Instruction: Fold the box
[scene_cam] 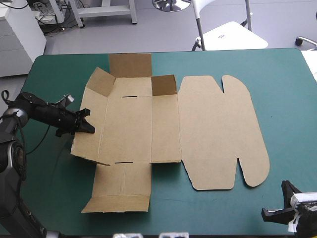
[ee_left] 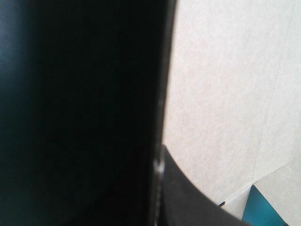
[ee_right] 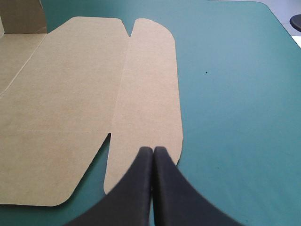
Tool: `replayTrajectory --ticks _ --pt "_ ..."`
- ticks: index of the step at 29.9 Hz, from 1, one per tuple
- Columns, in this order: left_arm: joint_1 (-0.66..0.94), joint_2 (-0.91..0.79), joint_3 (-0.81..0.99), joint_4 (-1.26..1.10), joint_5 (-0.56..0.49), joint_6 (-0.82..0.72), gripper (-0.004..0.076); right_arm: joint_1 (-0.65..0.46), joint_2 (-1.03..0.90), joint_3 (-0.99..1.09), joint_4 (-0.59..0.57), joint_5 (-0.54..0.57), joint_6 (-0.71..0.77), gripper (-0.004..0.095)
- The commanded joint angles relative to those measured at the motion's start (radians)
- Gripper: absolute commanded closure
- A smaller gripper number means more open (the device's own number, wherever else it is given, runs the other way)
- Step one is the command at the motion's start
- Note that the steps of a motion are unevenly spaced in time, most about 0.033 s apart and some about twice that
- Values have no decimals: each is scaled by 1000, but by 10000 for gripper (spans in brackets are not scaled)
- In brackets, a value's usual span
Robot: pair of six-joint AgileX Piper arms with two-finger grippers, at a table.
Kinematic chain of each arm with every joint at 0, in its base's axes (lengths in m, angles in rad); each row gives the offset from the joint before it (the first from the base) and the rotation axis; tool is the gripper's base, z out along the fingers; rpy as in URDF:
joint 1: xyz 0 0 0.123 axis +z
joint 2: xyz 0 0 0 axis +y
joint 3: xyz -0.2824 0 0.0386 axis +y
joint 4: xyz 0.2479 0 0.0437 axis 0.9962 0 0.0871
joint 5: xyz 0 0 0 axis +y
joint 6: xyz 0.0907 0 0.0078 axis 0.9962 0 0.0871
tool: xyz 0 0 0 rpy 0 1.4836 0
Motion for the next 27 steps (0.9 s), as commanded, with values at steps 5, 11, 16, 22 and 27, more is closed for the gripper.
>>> replayTrajectory --ticks 5,11,16,22,27 --pt "-32 -86 -74 139 73 4 734 2 -27 -22 -15 -78 -9 927" --pt "-162 -90 -208 306 73 109 734 2 -27 -22 -15 -78 -9 927" --pt "-321 -90 -354 522 67 112 734 2 -27 -22 -15 -78 -9 927" --pt "-475 -90 -501 702 65 117 734 2 -27 -22 -15 -78 -9 927" --pt "-595 -88 -557 898 57 159 734 2 -27 -22 -15 -78 -9 925"
